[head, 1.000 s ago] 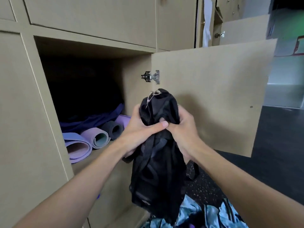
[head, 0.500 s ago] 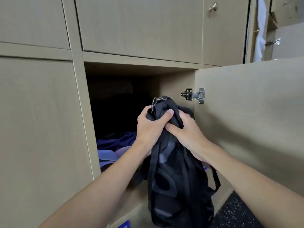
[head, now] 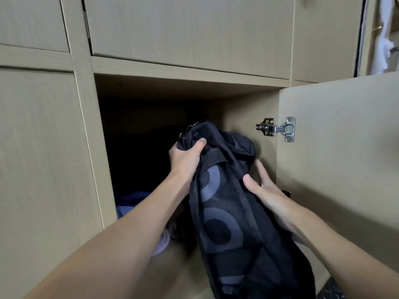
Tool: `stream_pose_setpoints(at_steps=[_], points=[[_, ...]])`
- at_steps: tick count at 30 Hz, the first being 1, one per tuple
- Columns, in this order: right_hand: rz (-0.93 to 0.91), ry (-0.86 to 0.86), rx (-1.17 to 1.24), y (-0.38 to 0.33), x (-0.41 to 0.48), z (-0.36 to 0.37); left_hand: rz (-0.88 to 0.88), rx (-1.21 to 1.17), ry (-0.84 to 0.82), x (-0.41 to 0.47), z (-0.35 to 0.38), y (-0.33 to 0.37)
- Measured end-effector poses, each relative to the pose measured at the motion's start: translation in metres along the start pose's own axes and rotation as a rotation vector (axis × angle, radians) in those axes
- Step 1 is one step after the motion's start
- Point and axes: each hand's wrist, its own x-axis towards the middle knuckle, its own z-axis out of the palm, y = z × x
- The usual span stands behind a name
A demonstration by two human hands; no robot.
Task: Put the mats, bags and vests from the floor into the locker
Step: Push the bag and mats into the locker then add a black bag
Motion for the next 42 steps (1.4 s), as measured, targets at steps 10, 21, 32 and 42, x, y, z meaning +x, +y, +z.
stream_pose_setpoints(at_steps=[10, 21, 32, 42], points=[[-0.137, -0.23, -0.088, -0.017, 0.007, 0.011, 0.047, 0.114, 0.251, 0.016, 0.0, 0.024], [-0.386, 0.207, -1.194, -0.001, 0.061, 0.042, -0.061, 0.351, 0.484, 0.058, -0.031, 0.01], [-0.255, 0.133, -0.817, 0.032, 0.114, 0.054, 0.308, 1.216, 0.076, 0.051, -0.028, 0.014], [-0.418, 0.397, -0.103, -0.028, 0.171, 0.034, 0.31, 1.532, -0.067, 0.065, -0.017, 0.031]])
